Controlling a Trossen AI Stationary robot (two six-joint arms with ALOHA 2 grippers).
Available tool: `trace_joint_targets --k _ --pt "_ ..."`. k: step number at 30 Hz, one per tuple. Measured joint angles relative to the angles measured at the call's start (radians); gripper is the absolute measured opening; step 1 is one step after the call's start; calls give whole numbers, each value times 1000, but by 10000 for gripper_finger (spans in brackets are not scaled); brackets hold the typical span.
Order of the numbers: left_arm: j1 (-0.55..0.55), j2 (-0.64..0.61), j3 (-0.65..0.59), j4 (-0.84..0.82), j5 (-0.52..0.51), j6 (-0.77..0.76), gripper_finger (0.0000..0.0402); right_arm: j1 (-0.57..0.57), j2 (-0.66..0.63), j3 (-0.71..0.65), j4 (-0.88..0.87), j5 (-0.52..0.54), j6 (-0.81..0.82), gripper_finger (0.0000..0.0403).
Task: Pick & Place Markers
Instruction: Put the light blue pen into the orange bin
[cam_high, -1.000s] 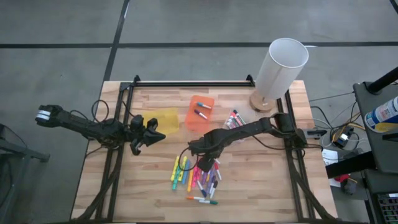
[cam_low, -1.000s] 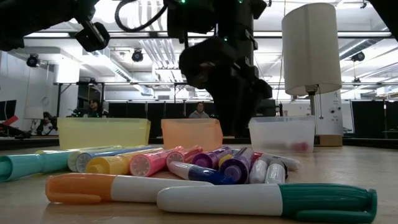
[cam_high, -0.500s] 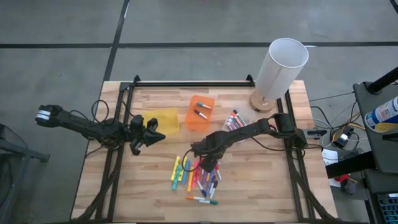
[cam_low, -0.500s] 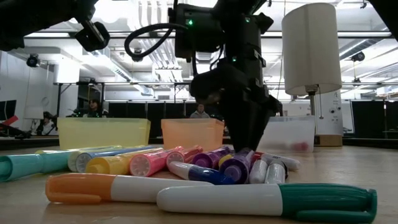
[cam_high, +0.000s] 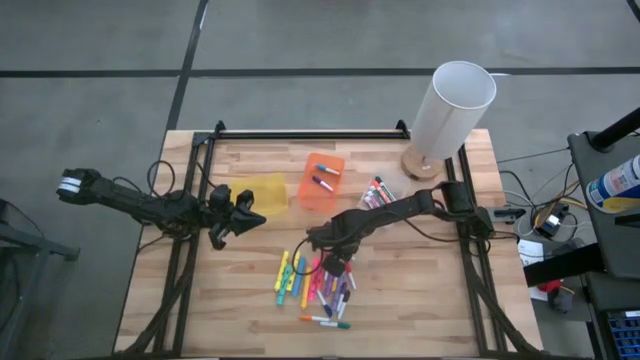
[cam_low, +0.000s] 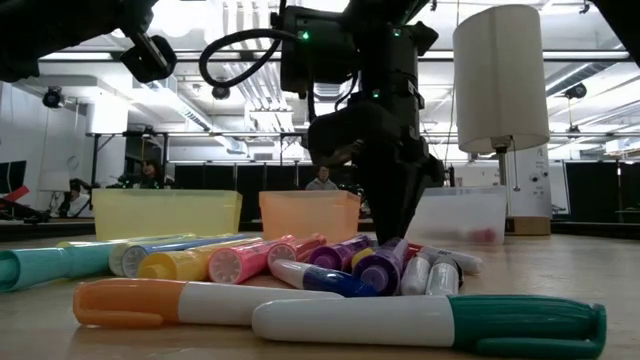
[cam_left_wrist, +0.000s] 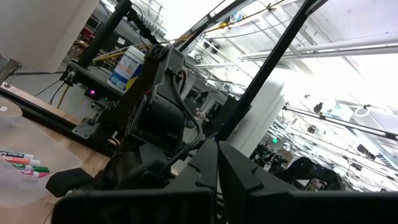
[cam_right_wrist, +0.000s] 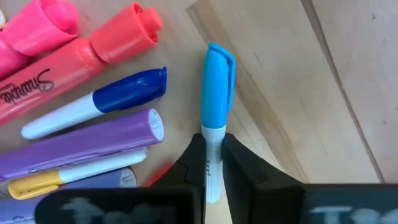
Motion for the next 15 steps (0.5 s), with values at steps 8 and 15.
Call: trace_joint_targets --k 8,15 --pt "-1 0 0 -2 0 0 9 -28 -41 94 -35 2 -62 25" --pt "-1 0 0 0 0 -4 9 -106 -46 259 -147 81 -167 24"
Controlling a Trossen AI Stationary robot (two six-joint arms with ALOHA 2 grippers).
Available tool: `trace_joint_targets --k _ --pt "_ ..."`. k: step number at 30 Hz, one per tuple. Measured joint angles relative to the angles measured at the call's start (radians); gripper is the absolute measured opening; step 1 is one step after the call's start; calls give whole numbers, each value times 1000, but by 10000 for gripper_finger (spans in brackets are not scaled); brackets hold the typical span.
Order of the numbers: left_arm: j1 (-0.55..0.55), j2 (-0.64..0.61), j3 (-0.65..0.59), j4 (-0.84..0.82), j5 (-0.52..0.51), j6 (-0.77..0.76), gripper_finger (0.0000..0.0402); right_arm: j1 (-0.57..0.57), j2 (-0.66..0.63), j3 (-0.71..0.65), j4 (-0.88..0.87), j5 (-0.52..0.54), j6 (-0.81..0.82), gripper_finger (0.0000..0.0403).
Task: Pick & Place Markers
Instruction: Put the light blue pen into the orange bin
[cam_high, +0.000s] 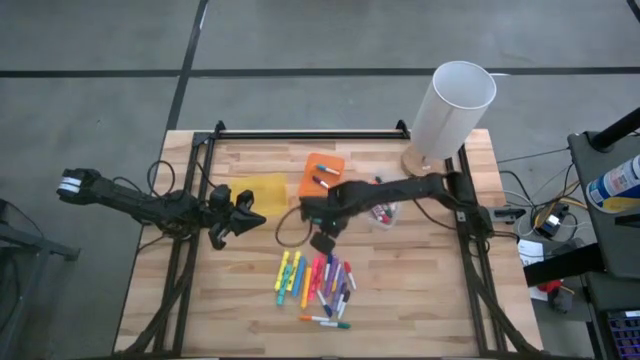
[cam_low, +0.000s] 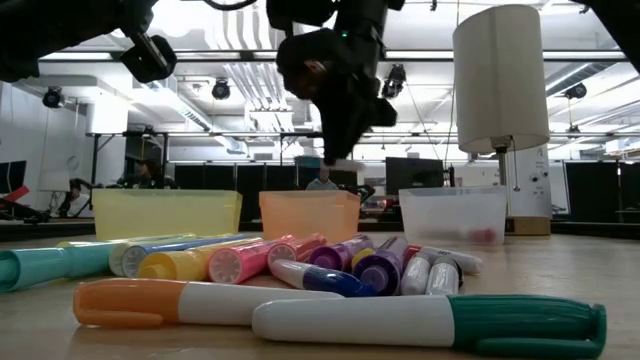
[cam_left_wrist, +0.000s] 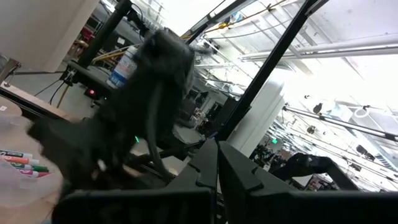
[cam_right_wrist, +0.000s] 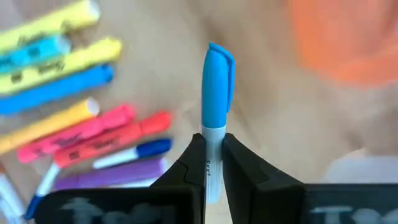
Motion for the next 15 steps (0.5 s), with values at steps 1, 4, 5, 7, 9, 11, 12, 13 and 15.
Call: trace_joint_targets --k 1,4,5,7,9,11,12,13,15 --pt "0 0 0 0 0 0 9 -17 0 20 -12 7 -19 24" --pt "0 0 0 0 0 -1 9 -72 1 72 -18 20 -67 23" --pt "0 0 0 0 0 -3 9 -92 1 88 -20 21 -79 23" --pt "0 0 0 0 0 -3 9 -132 1 113 -22 22 -102 23" --pt "0 0 0 0 0 -8 9 -175 1 126 -21 19 -122 23" --pt "0 0 0 0 0 -16 9 -218 1 127 -19 19 -130 23" --pt "0 0 0 0 0 -16 9 -240 1 125 -18 19 -132 23" --pt "0 0 0 0 0 -16 9 -261 3 121 -17 17 -139 23" --pt "0 0 0 0 0 -16 9 -300 13 112 -14 -4 -158 23"
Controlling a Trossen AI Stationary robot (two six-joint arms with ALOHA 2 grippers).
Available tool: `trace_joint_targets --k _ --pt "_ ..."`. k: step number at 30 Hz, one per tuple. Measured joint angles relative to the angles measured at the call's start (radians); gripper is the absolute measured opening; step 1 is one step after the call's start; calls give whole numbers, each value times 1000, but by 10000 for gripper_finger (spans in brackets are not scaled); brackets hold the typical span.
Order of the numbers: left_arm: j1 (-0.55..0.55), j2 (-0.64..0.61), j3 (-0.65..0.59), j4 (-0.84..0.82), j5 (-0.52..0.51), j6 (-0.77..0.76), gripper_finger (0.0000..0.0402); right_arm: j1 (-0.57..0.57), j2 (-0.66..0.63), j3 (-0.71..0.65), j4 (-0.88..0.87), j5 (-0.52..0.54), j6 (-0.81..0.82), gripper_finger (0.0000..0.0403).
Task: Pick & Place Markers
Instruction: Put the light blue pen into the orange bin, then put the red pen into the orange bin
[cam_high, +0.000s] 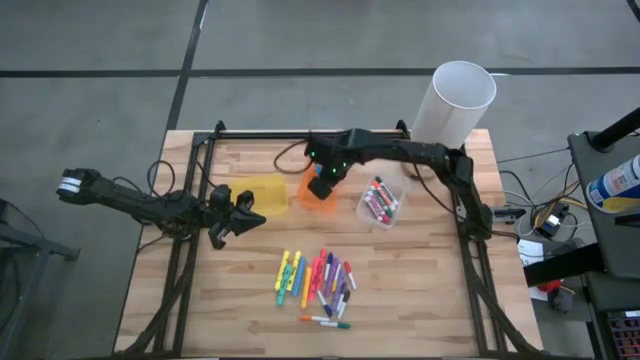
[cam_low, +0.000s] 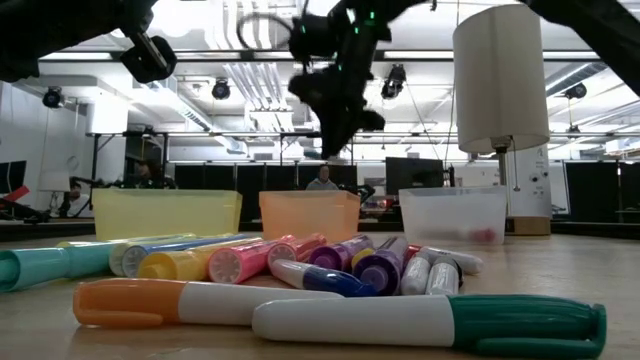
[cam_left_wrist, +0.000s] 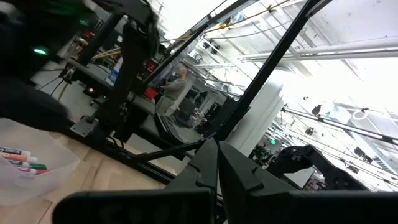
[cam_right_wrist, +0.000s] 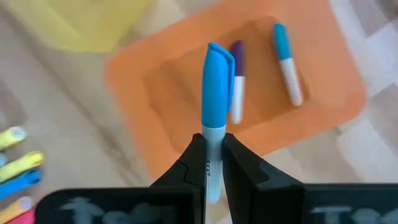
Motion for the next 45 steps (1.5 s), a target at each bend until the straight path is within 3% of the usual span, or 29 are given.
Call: trace_joint_targets --k 11,31,45 --pt "0 0 0 0 0 0 9 -122 77 -6 46 -34 -59 23" --pt "0 0 1 -1 0 0 9 -129 189 -3 64 -64 -89 25" --pt "0 0 1 -1 0 -1 9 -110 168 -2 78 -61 -91 137"
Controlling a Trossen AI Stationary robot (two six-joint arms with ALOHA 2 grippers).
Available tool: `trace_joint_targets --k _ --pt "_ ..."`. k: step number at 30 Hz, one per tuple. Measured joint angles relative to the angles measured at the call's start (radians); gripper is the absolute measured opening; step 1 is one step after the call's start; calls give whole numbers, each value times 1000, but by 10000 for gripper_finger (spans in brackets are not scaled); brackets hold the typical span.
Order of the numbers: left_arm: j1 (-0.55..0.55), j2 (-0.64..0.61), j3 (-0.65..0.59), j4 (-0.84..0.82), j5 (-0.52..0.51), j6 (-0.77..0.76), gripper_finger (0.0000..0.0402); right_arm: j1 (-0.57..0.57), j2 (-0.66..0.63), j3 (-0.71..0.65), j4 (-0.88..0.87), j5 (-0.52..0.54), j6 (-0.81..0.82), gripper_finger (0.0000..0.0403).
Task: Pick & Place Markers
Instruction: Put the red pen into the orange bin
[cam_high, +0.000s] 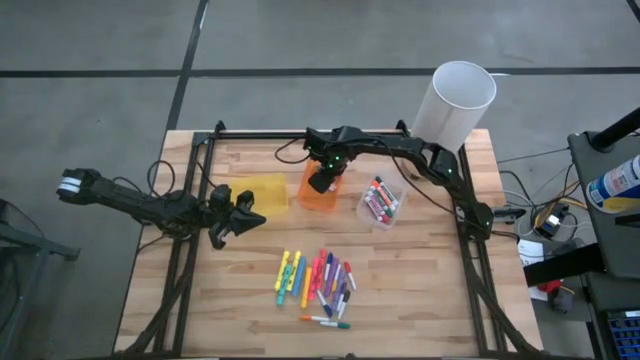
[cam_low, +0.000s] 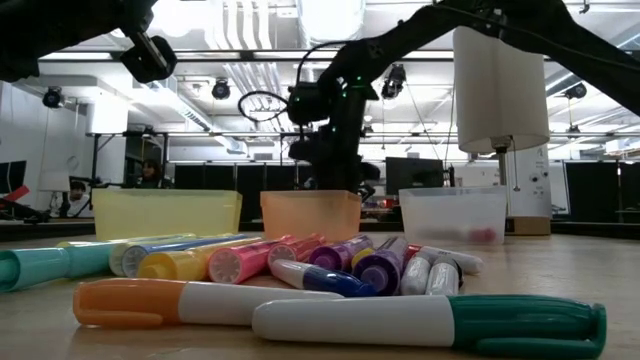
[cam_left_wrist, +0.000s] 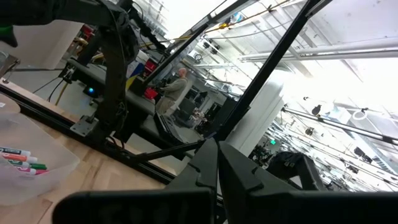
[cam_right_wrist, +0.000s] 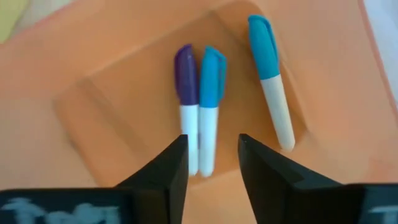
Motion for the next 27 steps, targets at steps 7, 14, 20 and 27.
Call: trace_joint_targets --k 7,14,20,27 --pt "0 0 0 -2 0 1 9 57 -114 0 -37 2 15 135" --pt "1 0 0 -1 0 1 9 178 -193 1 -80 3 115 120" --pt "0 0 0 -3 15 0 9 316 -200 1 -171 0 229 110" --pt "0 0 0 -3 19 0 9 461 -201 -6 -216 7 350 99"
